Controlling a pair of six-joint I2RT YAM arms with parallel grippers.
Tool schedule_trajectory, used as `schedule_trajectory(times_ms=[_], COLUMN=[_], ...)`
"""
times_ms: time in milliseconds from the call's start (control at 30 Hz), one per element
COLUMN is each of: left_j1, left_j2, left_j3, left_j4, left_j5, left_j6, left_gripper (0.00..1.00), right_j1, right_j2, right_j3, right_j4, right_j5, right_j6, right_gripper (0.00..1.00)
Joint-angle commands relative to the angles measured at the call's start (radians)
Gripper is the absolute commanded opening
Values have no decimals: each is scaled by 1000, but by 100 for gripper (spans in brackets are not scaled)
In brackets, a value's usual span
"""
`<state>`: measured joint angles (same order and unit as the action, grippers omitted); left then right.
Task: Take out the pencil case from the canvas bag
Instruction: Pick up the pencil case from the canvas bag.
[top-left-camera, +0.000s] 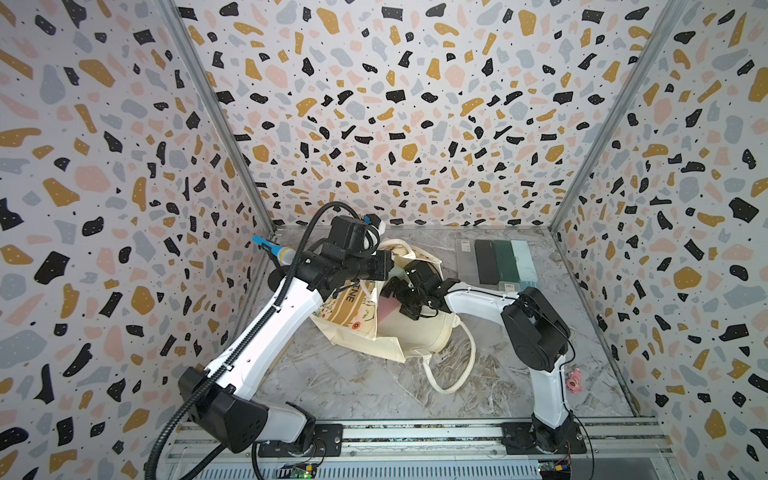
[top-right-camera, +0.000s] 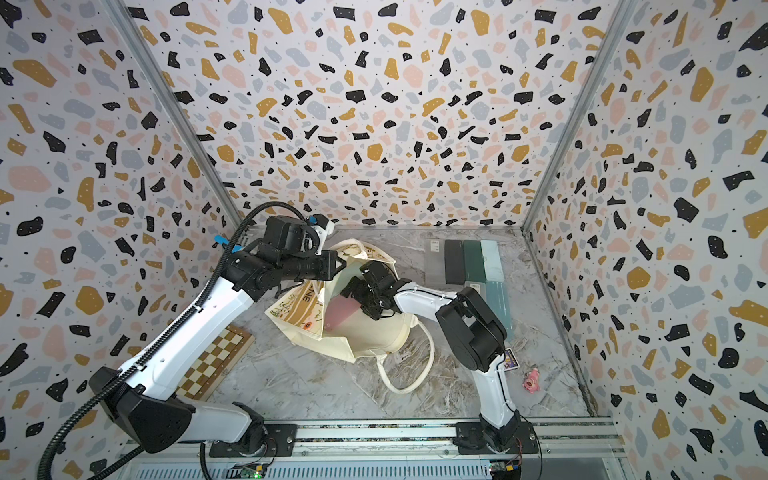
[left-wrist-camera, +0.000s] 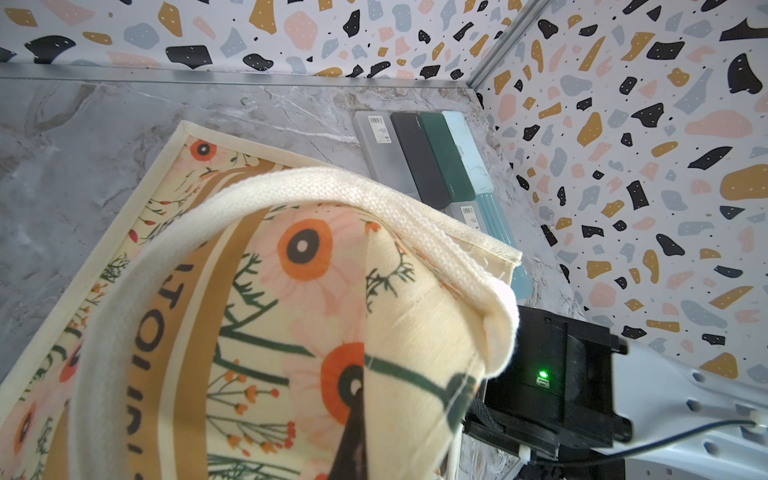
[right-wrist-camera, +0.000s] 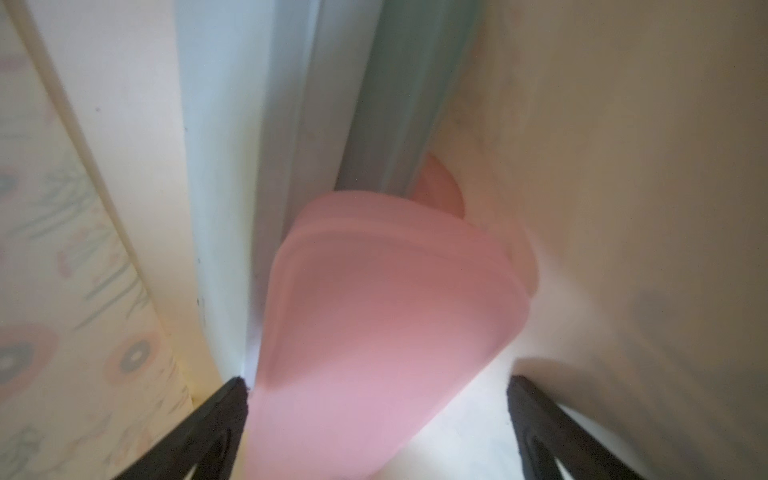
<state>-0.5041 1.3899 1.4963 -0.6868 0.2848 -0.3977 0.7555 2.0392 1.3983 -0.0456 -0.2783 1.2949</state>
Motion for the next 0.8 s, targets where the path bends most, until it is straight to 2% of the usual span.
schedule_trajectory(times_ms=[0,267,467,600,767], left_j1=[-8,-8,-8,-9,-8], left_j2=[-50,-63,-64,-63,-55], left_j3=[9,-6,0,4,7], left_j4=[70,95,48,21,9], left_j5=[152,220,111,18,-30], left_j6=[27,59,95,107,118], left_gripper=[0,0,0,0,0], right_j1=[-25,-30,-25,-2,54], right_j2=[22,22,-37,-115,-214], right_j3=[7,6,2,-5,-30], right_j4=[-4,-1,-17,-26,-16], right_j5=[11,22,83,184,335], right_j6=[29,30,-27,-108,-220], right_gripper=[92,75,67,63,61])
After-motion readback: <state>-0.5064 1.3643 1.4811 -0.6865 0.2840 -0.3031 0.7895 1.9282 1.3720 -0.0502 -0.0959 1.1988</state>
